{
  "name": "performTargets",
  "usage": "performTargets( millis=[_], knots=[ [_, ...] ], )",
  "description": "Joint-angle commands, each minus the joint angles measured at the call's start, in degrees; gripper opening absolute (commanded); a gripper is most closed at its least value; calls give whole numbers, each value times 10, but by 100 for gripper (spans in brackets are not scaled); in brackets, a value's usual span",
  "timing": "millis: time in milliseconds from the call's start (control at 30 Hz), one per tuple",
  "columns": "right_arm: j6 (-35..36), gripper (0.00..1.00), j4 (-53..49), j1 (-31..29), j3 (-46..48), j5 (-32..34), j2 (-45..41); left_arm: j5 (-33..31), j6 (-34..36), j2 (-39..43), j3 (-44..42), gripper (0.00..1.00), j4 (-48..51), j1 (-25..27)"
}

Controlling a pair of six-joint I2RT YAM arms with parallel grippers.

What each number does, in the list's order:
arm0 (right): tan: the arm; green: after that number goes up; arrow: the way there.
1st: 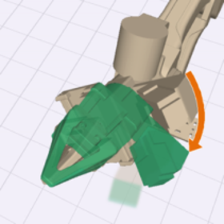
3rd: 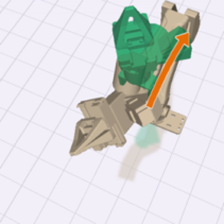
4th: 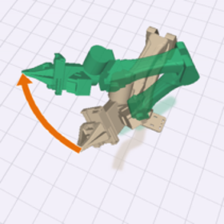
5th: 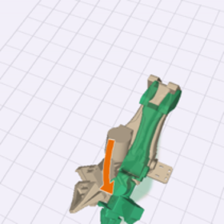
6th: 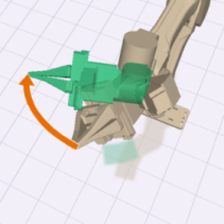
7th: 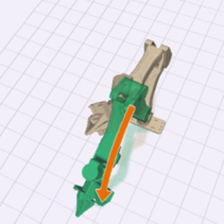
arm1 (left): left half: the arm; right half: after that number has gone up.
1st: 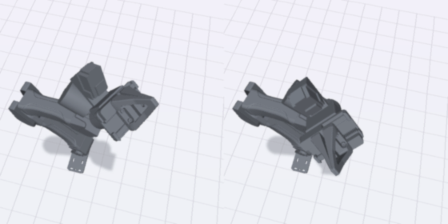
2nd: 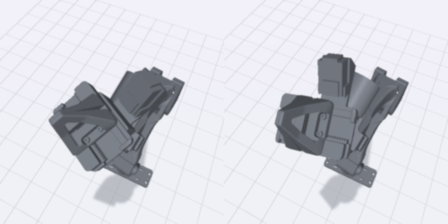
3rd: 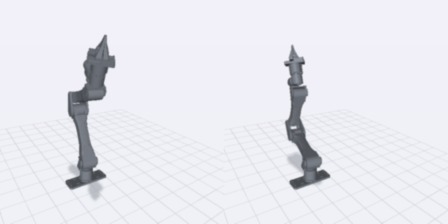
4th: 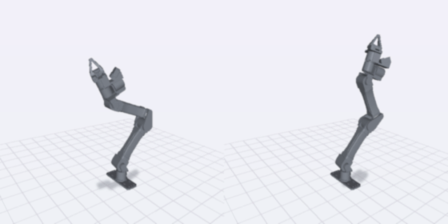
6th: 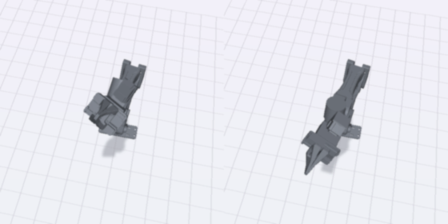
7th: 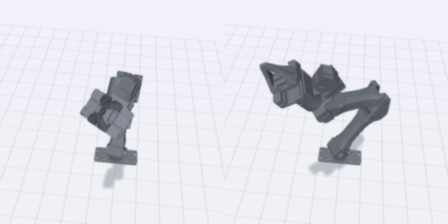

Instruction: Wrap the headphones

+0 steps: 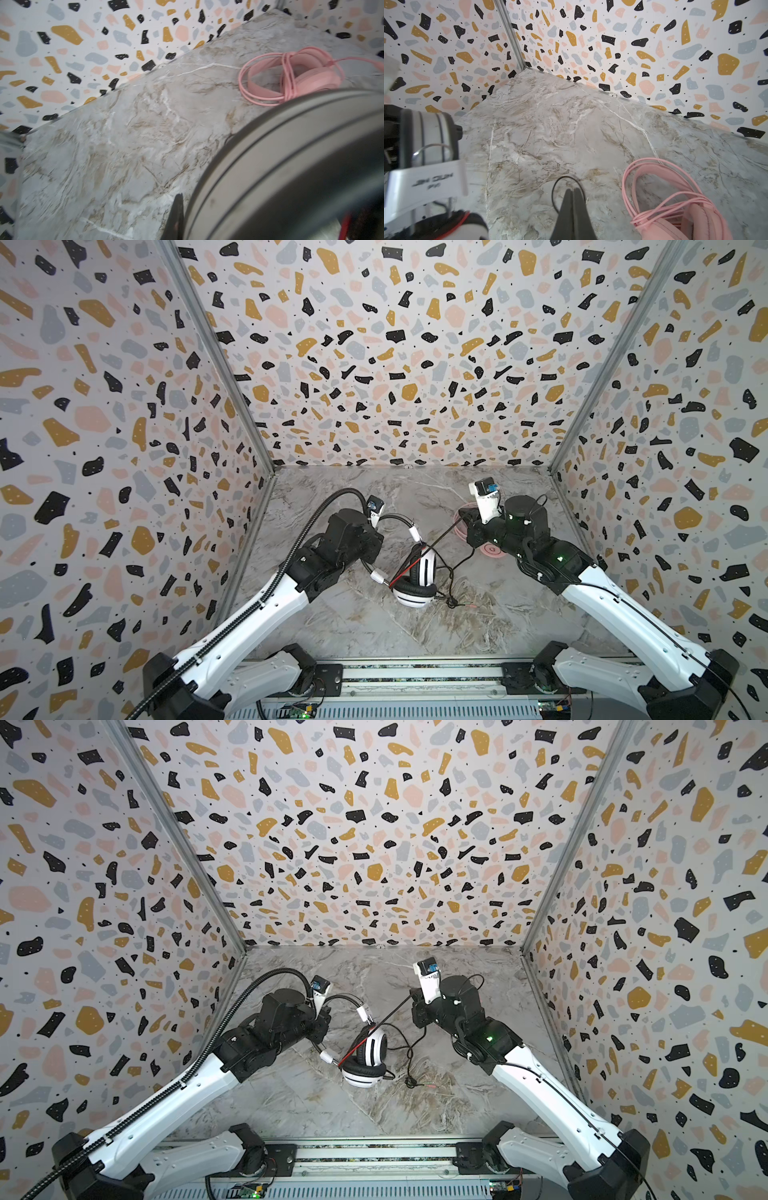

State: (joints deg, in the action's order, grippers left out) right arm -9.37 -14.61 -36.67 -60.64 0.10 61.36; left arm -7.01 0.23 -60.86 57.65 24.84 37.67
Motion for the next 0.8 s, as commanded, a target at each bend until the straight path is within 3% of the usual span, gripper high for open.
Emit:
performTargets(
  millis=[0, 167, 367, 767],
  knots=[
    [-7, 2, 11, 23, 11, -25, 5, 107, 51, 3, 26, 0, 26, 1],
    [-23, 2, 35, 40, 41, -72, 25, 164, 39, 13, 27, 0, 11, 0],
    [-39, 3, 67, 40, 67, -117, 52, 214, -27, 32, 34, 0, -66, 0],
    [-79, 8, 162, 41, 93, -178, 112, 312, -125, 32, 115, 0, -114, 0]
  ],
)
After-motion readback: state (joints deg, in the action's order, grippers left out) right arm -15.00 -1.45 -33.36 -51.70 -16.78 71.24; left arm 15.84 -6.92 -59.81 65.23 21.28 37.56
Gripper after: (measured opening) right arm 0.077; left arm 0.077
